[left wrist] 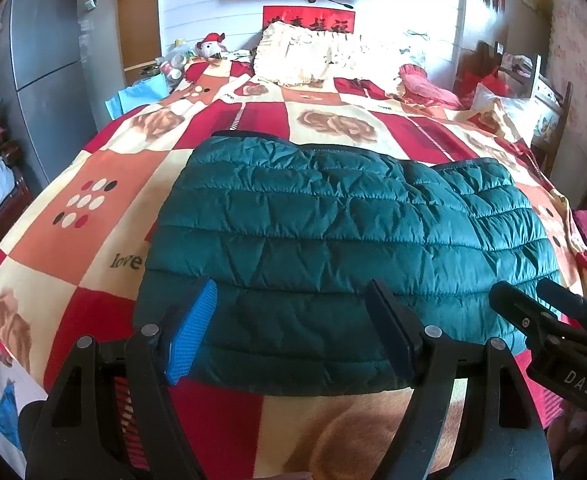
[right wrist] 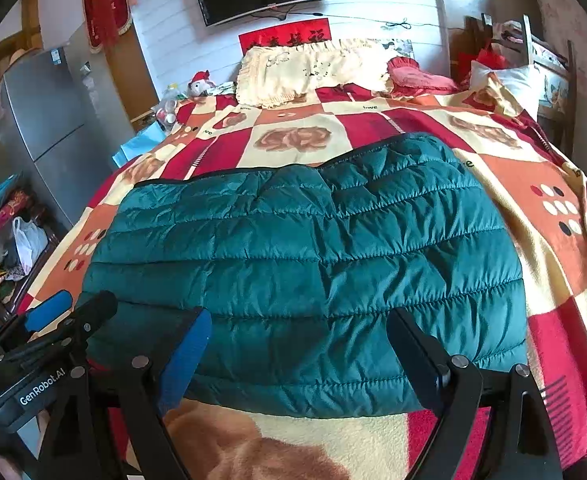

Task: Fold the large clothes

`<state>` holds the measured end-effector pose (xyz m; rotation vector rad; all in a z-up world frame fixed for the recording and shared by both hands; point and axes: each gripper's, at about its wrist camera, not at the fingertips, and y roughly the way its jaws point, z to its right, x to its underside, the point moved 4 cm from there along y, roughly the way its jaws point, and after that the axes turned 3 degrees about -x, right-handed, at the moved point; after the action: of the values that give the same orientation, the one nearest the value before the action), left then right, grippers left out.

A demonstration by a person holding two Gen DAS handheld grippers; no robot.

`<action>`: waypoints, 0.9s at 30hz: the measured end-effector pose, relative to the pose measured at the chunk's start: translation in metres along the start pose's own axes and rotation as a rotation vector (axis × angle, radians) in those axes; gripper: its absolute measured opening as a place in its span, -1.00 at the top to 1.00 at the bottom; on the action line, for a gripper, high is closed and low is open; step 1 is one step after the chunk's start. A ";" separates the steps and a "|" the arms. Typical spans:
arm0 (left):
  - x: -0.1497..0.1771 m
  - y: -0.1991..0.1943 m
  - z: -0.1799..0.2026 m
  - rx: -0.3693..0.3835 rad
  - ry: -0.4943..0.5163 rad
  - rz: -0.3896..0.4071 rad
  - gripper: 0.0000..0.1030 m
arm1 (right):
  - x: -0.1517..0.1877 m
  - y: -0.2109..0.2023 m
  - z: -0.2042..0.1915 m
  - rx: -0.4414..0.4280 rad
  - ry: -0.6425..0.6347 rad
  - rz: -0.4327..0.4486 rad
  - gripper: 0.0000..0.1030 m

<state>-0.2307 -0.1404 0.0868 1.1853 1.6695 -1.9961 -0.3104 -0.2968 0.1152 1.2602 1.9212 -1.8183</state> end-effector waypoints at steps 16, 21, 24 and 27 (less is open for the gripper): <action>-0.001 0.011 0.006 0.010 0.009 -0.021 -0.50 | 0.000 0.009 0.000 -0.002 0.007 -0.017 -0.70; -0.001 0.014 0.008 0.012 0.015 -0.025 -0.50 | 0.000 0.013 0.001 -0.002 0.011 -0.024 -0.70; -0.002 0.015 0.009 0.013 0.017 -0.026 -0.50 | 0.000 0.013 0.001 -0.002 0.010 -0.025 -0.70; -0.002 0.015 0.010 0.014 0.018 -0.026 -0.50 | -0.001 0.015 0.002 -0.004 0.012 -0.027 -0.70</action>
<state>-0.2232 -0.1545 0.0779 1.1963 1.6903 -2.0213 -0.3004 -0.3010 0.1049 1.2531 1.9564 -1.8233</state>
